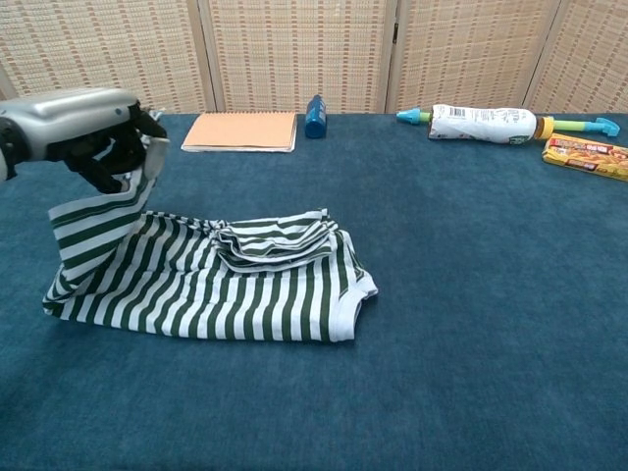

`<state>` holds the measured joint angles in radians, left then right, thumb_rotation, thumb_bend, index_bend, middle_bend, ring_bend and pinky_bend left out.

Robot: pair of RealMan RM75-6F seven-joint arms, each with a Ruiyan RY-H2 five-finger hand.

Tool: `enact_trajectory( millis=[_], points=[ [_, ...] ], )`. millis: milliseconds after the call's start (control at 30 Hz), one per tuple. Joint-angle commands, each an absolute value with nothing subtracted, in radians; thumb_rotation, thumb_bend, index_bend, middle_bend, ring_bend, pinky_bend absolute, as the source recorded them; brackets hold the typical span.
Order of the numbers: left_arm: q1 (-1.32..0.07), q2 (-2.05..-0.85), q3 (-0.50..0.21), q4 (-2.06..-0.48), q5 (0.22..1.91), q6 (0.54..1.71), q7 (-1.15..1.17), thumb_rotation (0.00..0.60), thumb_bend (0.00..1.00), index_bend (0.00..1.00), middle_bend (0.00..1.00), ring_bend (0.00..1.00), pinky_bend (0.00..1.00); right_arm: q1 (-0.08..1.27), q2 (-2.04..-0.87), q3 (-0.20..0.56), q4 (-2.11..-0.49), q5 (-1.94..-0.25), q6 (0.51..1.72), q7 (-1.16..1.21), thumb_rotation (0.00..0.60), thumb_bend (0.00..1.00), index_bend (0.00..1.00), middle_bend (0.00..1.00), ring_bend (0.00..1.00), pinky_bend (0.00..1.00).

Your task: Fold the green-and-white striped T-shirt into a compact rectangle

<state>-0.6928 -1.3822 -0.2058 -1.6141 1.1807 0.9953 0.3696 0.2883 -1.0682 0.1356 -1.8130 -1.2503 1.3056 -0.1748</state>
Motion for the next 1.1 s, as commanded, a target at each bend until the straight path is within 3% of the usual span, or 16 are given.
enact_trajectory(
  millis=[33, 600, 1100],
  points=[
    [-0.754, -1.436, -0.226, -1.654, 1.106, 0.981, 0.485, 0.600, 0.68, 0.66, 0.88, 0.77, 0.94, 0.285, -1.065, 0.137, -1.810, -1.249, 1.306, -0.169, 0.600, 0.20, 0.29, 0.87, 0.95, 1.00],
    [-0.951, -1.612, -0.255, -1.688, 0.859, 0.996, 0.785, 0.600, 0.68, 0.65, 0.88, 0.77, 0.94, 0.268, -1.048, 0.140, -1.798, -1.237, 1.300, -0.151, 0.600, 0.19, 0.29, 0.87, 0.95, 1.00],
    [-1.098, -1.782, -0.295, -1.556, 0.681, 1.076, 0.941, 0.600, 0.68, 0.65, 0.87, 0.77, 0.94, 0.256, -1.038, 0.143, -1.784, -1.232, 1.296, -0.130, 0.600, 0.19, 0.29, 0.87, 0.95, 1.00]
  ],
)
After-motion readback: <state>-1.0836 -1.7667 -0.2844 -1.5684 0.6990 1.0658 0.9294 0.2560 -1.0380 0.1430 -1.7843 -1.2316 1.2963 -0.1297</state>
